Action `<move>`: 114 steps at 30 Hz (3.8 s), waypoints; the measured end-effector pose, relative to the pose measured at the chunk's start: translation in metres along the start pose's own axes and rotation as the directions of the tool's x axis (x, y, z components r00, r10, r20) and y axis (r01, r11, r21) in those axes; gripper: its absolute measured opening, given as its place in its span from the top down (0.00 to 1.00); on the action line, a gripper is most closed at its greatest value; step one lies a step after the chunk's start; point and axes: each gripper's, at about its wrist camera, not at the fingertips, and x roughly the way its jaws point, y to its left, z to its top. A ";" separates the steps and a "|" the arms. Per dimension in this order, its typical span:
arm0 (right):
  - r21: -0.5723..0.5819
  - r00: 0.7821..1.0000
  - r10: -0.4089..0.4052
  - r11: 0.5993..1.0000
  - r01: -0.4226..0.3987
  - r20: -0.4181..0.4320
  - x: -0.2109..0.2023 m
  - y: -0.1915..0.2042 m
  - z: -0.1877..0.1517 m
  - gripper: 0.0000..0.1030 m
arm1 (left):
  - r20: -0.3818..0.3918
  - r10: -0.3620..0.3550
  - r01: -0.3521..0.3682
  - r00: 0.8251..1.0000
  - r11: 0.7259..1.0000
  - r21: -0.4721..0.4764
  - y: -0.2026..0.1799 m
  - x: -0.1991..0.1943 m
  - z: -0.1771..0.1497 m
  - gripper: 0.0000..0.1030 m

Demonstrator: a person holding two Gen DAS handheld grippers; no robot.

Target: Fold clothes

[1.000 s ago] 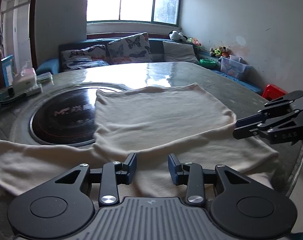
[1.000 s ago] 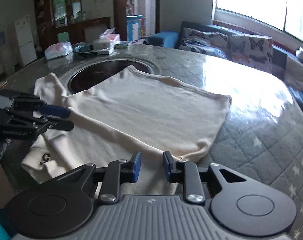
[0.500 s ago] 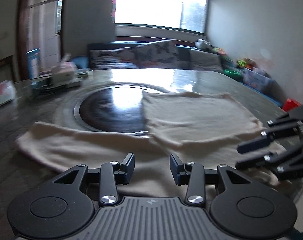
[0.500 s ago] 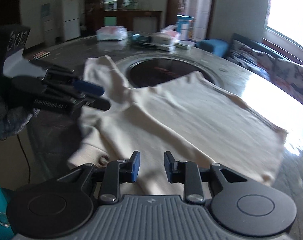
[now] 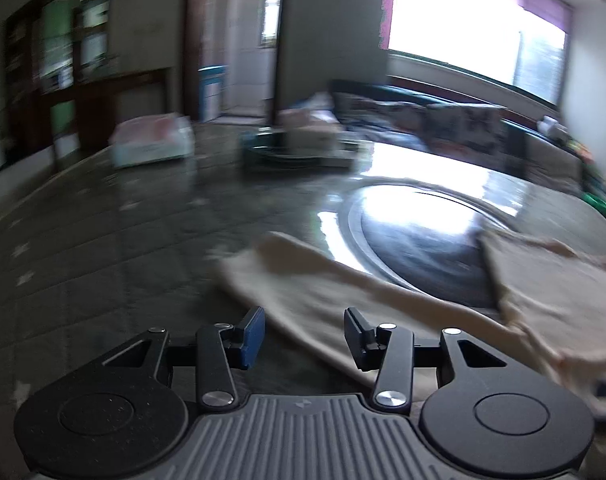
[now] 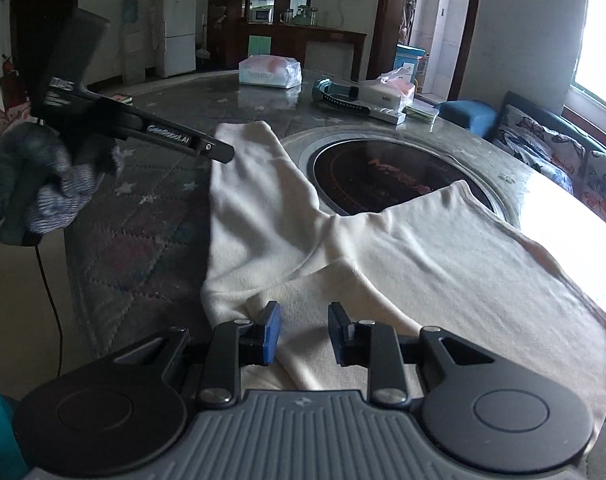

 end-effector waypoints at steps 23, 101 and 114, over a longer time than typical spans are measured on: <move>0.165 0.991 -0.114 0.981 0.101 0.073 -0.053 -0.032 -0.024 0.75 | 0.096 -0.125 0.137 0.987 0.983 -0.123 -0.003 -0.019 0.035 0.97; 0.387 0.957 -0.286 0.878 0.281 -0.047 -0.071 -0.082 -0.065 0.91 | -0.096 -0.359 0.364 0.928 0.828 0.426 -0.075 -0.072 -0.059 0.92; 0.303 0.968 -0.247 0.926 0.226 0.034 -0.067 -0.062 -0.051 0.89 | -0.079 -0.499 0.490 0.863 0.789 0.371 -0.129 -0.047 -0.016 0.92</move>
